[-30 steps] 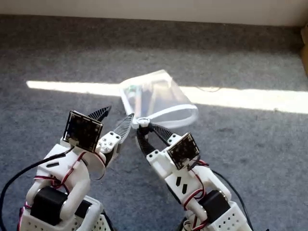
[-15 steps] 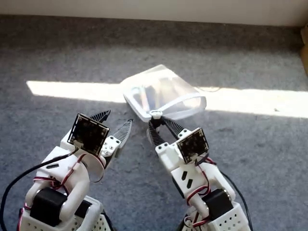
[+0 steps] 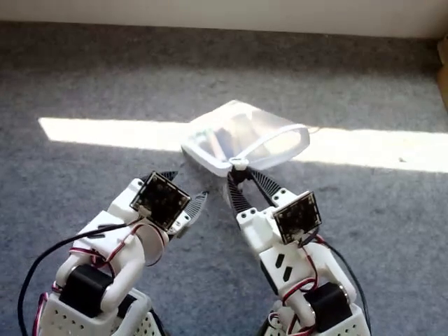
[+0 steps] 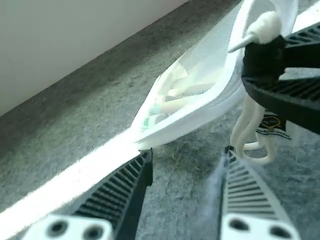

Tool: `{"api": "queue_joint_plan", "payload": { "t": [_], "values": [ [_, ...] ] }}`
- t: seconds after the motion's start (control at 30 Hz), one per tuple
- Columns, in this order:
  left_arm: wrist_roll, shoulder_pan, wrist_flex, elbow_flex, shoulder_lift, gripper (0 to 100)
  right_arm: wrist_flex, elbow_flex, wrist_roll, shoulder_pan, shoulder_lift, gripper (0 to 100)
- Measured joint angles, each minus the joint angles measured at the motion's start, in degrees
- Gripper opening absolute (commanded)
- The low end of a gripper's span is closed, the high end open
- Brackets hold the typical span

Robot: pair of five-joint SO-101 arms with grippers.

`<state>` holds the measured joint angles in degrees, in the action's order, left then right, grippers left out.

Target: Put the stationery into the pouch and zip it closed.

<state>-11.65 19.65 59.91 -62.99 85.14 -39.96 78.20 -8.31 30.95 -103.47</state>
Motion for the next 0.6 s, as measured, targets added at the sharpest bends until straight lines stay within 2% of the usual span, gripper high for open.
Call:
{"api": "queue_joint_plan", "payload": {
  "t": [0.2, 0.47, 0.6],
  "values": [
    [-0.1, 2.1, -4.0, -3.0, 0.5, 22, -6.0, -3.8, 0.0, 0.0, 0.0, 0.5],
    [-0.1, 5.0, -4.7, -3.3, 0.4, 22, -12.5, -9.2, -0.4, 0.1, 0.0, 0.5],
    [-0.1, 6.6, -4.7, -3.3, 0.4, 22, -15.8, -9.6, -4.0, 5.1, -0.1, 0.5]
  ]
}}
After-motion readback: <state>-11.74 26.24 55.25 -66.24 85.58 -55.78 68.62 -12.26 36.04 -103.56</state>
